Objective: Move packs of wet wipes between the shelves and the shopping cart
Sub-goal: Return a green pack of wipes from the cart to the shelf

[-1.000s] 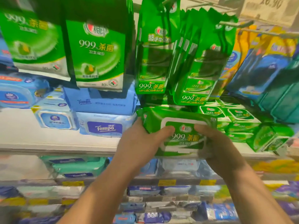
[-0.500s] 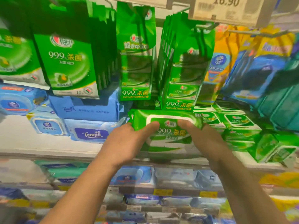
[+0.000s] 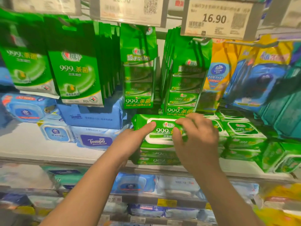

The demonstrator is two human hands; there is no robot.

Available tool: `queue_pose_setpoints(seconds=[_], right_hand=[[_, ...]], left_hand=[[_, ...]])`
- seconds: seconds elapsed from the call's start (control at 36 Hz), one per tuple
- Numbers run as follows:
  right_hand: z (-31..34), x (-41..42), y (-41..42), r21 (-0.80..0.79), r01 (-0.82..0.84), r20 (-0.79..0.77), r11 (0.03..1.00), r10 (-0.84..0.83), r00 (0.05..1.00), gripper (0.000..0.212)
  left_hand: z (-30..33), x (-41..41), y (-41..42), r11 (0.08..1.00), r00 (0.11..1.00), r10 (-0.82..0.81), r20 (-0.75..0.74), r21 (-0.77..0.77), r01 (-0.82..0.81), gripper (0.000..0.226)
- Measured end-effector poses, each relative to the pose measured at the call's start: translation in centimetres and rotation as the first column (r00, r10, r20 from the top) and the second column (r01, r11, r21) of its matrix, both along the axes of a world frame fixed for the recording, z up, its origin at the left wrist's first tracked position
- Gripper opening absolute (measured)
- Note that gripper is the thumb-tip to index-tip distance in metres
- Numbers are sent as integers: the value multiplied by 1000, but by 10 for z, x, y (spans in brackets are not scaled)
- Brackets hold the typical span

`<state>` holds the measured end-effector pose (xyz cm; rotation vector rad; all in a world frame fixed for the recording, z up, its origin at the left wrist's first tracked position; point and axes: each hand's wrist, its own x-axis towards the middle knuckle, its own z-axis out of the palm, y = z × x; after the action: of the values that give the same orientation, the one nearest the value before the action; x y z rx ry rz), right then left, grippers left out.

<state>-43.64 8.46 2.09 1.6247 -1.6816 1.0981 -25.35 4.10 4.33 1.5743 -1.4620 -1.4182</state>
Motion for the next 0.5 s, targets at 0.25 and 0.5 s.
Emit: queue_pose_setpoints(seconds=[0.25,0.5], right_hand=[[-4,-12,-4,183,-56,12,981,55,998,38],[-7,-8,8,252,-27,106,967,0,994,49]], left_hand=[[-25,-6,18,951,967,151,-207,-236,-199,35],[-31,-6,14,928,975,213,-61,-300,-221,91]])
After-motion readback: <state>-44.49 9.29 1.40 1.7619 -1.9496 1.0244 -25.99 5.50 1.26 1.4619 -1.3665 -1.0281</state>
